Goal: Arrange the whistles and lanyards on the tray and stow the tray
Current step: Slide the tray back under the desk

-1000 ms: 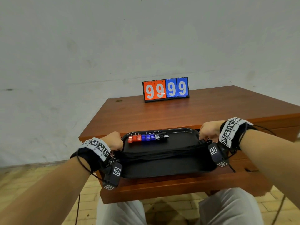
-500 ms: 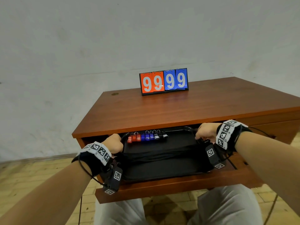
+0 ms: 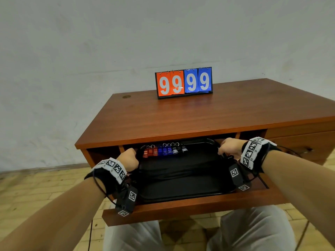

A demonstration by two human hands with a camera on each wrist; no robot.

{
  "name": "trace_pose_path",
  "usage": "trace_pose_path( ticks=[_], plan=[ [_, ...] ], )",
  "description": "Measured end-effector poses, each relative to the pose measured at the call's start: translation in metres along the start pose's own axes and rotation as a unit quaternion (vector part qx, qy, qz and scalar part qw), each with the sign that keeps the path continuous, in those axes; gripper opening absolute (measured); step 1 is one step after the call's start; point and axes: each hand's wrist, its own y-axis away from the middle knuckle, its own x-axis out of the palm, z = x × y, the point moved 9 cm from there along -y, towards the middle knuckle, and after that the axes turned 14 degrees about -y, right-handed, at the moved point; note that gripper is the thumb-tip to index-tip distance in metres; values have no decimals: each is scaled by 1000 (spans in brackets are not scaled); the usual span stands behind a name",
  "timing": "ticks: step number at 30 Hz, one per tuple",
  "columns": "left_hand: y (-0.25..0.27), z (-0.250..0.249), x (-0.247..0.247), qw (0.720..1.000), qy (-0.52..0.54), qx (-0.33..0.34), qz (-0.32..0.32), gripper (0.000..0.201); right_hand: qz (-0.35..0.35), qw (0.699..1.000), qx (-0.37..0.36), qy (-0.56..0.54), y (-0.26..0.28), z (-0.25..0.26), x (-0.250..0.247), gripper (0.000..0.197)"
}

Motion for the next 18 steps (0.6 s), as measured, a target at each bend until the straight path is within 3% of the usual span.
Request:
trace_pose_path(
  ticks=[4,7,12,18],
  plan=[
    [-3,-1,10,1000,-11,-2,7,46,11,1000,11,3,-6,-7,3,39],
    [-3,0,15,1000,-13,1,13,53,20,999,20,20,-21,-18,1,49],
    [1,-3,15,1000,-11,15,19,57,4,999,19,47,11,-7,2,37],
    [10,-1,17,999,-37,7,35,51,5,999,12,53,20,-9,3,39]
  ],
)
